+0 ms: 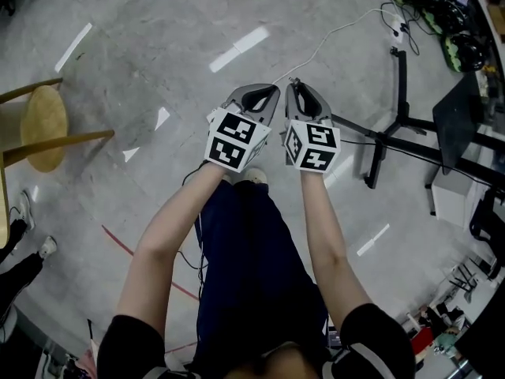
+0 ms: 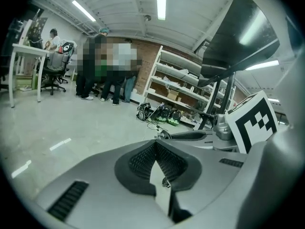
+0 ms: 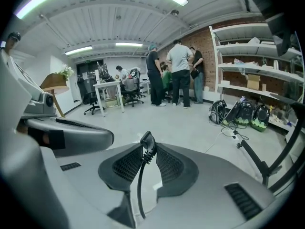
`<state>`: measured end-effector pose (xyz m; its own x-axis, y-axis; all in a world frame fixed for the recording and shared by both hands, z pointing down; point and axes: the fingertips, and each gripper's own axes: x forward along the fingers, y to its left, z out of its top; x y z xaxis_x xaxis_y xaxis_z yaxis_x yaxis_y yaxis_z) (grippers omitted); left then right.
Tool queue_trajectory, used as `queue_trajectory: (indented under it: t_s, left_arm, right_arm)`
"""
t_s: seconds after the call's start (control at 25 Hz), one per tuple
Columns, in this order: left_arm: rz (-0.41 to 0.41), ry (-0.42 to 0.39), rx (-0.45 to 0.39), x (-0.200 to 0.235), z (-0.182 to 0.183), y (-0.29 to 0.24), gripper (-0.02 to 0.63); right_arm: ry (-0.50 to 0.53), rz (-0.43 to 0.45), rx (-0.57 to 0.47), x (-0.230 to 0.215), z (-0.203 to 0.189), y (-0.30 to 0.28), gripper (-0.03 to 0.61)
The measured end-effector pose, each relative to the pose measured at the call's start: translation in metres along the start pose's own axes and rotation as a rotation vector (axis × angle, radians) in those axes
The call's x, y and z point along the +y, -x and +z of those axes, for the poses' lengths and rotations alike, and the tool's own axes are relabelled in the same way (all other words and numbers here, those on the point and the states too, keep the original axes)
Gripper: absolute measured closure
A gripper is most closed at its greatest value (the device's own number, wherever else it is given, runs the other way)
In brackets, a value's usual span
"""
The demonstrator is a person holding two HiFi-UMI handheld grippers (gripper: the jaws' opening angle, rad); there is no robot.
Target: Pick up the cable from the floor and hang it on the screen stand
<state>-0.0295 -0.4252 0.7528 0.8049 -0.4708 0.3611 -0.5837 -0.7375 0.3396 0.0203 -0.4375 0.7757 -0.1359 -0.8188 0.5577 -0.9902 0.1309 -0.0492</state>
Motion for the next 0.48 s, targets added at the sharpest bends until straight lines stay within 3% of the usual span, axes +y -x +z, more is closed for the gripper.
queue_trajectory:
  t_s: [0.48]
  left_arm:
    - [0.012,-0.016,-0.008,-0.051,0.079,0.057,0.607]
  right_arm:
    - [0.031,-0.003,-0.045,0.027,0.082,0.086,0.474]
